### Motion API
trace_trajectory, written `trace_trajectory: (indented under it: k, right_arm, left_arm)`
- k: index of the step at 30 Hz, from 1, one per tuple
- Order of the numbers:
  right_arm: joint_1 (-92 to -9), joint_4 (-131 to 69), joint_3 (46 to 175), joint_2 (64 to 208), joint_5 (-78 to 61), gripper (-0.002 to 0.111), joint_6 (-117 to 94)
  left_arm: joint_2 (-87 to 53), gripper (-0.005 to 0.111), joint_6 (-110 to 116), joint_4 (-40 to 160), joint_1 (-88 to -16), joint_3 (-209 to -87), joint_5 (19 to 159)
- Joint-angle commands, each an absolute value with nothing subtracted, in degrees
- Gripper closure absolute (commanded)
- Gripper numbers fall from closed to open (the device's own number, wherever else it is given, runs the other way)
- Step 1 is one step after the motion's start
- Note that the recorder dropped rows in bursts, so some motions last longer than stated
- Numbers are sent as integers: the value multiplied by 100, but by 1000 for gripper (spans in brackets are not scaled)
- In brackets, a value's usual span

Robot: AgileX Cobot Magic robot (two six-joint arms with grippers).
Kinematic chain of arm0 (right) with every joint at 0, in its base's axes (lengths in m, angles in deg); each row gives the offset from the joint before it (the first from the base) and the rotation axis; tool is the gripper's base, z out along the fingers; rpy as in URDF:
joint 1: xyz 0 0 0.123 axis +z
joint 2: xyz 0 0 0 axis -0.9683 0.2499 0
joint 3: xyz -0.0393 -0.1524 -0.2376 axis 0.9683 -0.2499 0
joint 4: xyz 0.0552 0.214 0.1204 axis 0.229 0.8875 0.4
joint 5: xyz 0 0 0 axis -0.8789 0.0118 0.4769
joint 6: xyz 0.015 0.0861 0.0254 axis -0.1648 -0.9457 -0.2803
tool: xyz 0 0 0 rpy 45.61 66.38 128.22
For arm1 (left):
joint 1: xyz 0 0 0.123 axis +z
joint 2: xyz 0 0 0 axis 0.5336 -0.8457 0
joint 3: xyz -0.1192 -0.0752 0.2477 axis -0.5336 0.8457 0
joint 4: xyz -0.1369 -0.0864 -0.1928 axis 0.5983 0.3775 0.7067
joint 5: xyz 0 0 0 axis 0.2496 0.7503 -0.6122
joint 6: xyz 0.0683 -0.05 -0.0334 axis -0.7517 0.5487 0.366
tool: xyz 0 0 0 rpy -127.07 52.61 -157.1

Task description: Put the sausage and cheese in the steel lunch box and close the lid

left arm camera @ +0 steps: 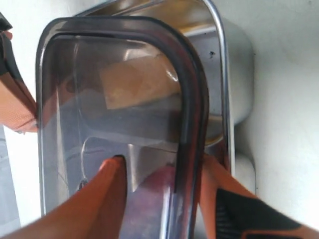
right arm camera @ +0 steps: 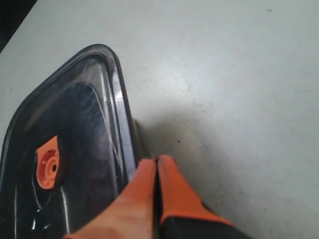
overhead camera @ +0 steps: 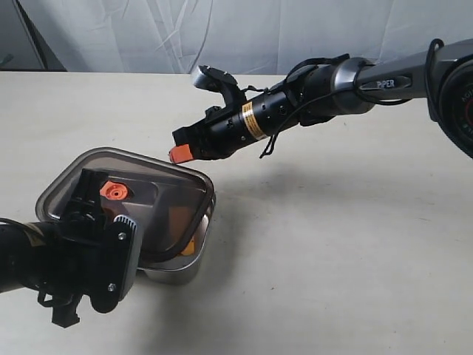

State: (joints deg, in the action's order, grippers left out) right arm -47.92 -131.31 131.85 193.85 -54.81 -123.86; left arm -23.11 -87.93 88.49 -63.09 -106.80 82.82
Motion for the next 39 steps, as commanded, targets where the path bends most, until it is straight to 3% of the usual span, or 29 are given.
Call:
trace_trajectory:
  k: [1,9,21,26,32,39]
  right_arm:
    - [-4790,-13130,13231,19373,-5490,109,-12339]
    - [-4774,-13130,13231,19373,-5406,109,-12339]
    - [-4777,-13130,13231,19373,-5338,109,-12316]
    - [-4634,-13130,13231,19373,-5594,109,-12166]
    - [-4448,-13130,13231,19373,-5719,109,-12166]
    - [-4352,-13130,13231,19373,-5884,109,-12166]
  left_arm:
    - [-2002,63,-8747,8894,-6328,-10696,8377]
    - [-1738,63,-8769,8894,-6328,-10696,8908]
    - [-1051,65,-8748,9838,-6328,-10696,7580]
    - [-1004,77,-8748,9884,-6328,-10696,7538]
    - [-1004,96,-8405,10216,-6317,-10696,6390]
    - [-1004,107,-8192,10629,-6317,-10696,5734]
